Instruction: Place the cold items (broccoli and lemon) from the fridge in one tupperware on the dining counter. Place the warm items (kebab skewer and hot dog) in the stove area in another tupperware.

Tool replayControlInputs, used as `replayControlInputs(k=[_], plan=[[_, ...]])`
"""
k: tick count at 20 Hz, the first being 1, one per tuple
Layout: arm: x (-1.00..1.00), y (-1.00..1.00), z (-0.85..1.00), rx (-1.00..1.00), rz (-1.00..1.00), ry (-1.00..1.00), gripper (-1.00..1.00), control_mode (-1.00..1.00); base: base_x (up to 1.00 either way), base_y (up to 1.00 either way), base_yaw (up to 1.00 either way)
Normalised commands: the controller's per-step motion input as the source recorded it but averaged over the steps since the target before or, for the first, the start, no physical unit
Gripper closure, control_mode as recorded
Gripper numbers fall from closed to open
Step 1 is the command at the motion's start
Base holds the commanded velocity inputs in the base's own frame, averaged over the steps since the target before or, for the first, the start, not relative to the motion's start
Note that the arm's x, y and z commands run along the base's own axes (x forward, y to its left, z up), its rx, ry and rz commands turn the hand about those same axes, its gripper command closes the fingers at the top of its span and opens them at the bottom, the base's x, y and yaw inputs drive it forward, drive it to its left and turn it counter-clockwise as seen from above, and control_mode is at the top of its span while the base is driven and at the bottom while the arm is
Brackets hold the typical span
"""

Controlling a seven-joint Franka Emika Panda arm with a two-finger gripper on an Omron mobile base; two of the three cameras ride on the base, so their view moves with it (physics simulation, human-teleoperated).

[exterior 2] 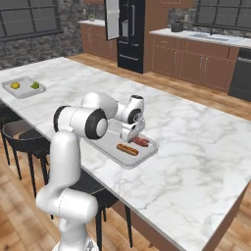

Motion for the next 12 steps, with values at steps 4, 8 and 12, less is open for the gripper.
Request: replayControlInputs(k=[4, 8, 12], plan=[[-0.05, 0.21, 0.02, -0.03, -0.05, 0.03, -1.0, -1.0, 0.0, 0.0, 0.0], [-0.26, 0.23, 0.16, -0.08, -0.16, 0.0, -1.0, -1.0, 0.0, 0.0, 0.0], [-0.57, 0.17, 0.37, -0.07, -0.19, 0.0, -1.0, -1.0, 0.0, 0.0, 0.0]])
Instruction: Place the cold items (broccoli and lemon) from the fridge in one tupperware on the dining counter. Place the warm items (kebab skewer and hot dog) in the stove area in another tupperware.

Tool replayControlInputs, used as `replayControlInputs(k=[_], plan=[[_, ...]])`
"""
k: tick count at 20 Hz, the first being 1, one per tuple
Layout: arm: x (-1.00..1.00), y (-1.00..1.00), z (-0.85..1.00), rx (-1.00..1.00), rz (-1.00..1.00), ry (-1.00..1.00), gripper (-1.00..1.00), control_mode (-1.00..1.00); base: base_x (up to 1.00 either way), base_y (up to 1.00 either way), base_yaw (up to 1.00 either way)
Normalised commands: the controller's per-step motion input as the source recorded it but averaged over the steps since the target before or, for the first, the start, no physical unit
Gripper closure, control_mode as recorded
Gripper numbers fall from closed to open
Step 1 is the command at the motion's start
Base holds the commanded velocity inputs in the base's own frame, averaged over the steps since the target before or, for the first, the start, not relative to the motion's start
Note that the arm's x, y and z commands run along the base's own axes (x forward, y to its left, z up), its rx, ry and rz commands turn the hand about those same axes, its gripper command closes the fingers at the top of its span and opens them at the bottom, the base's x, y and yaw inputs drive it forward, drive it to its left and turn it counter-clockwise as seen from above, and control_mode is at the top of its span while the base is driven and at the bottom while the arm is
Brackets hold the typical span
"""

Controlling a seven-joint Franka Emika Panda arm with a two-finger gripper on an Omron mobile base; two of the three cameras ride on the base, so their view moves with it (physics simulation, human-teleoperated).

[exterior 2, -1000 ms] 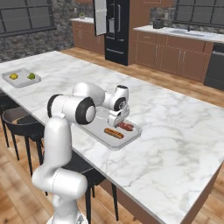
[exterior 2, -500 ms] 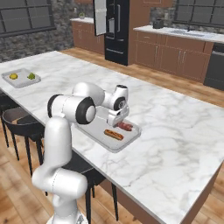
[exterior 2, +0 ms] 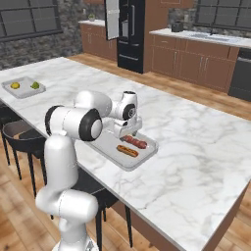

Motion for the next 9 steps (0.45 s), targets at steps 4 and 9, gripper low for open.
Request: replayControlInputs(k=[4, 9], plan=[[-1.0, 0.08, 0.59, 0.0, -0.23, -0.1, -1.0, -1.0, 0.0, 0.0, 0.0], [-1.0, 0.35, 0.9, -0.11, -0.1, -0.3, -1.0, -1.0, 0.0, 0.0, 0.0]])
